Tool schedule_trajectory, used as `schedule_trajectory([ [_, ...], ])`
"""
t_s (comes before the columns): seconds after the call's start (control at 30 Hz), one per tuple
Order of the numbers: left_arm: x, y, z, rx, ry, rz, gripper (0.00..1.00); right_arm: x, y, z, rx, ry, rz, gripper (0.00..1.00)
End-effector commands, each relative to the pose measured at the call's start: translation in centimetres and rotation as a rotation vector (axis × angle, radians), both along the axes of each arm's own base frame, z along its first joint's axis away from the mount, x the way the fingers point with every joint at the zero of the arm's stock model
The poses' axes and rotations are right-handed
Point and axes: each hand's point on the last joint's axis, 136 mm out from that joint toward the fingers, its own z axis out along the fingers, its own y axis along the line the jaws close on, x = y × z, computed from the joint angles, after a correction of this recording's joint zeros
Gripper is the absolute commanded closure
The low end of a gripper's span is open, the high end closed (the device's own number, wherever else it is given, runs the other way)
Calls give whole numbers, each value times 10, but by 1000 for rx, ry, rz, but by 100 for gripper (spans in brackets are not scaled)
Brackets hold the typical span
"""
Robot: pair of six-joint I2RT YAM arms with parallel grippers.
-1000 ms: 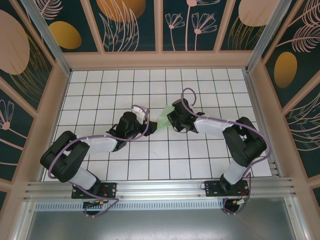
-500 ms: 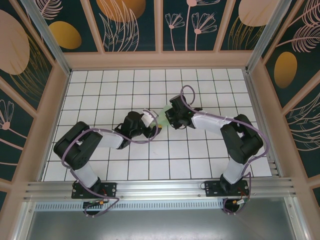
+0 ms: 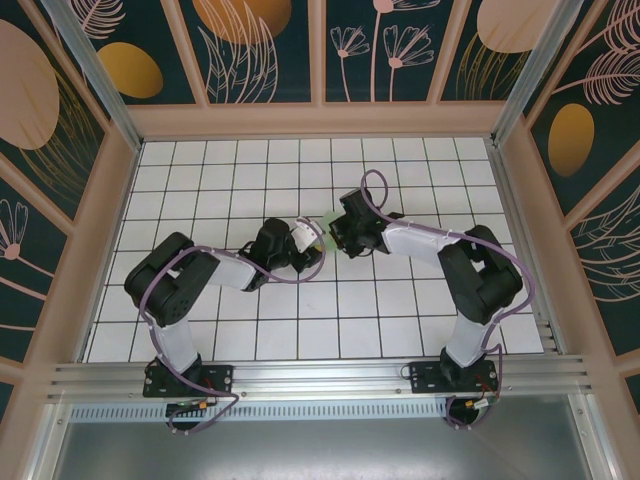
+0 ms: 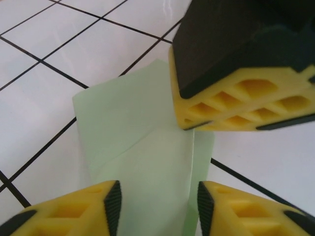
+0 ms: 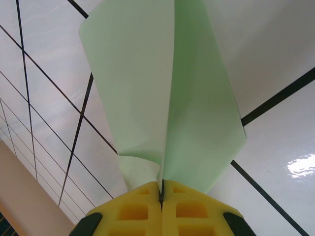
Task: Fold a paper plane with a square sheet of paper (pick it up from the middle)
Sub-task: Fourth fold the wing at the center of the table.
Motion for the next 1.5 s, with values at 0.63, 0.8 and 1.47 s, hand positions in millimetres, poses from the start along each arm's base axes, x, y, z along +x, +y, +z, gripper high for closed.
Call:
schedule_trajectory([
  [0.63,-5,-24,-4,-213,283,59,79,17,-17,37,70,-406,404,46],
  [0.8,-9,-30,-5,-281,398,83,80,4,-28,42,45,-525,456,46],
  [1.47,-15,-34,-14,-388,536,129,80,1,-21,4,51,-494,526,59],
])
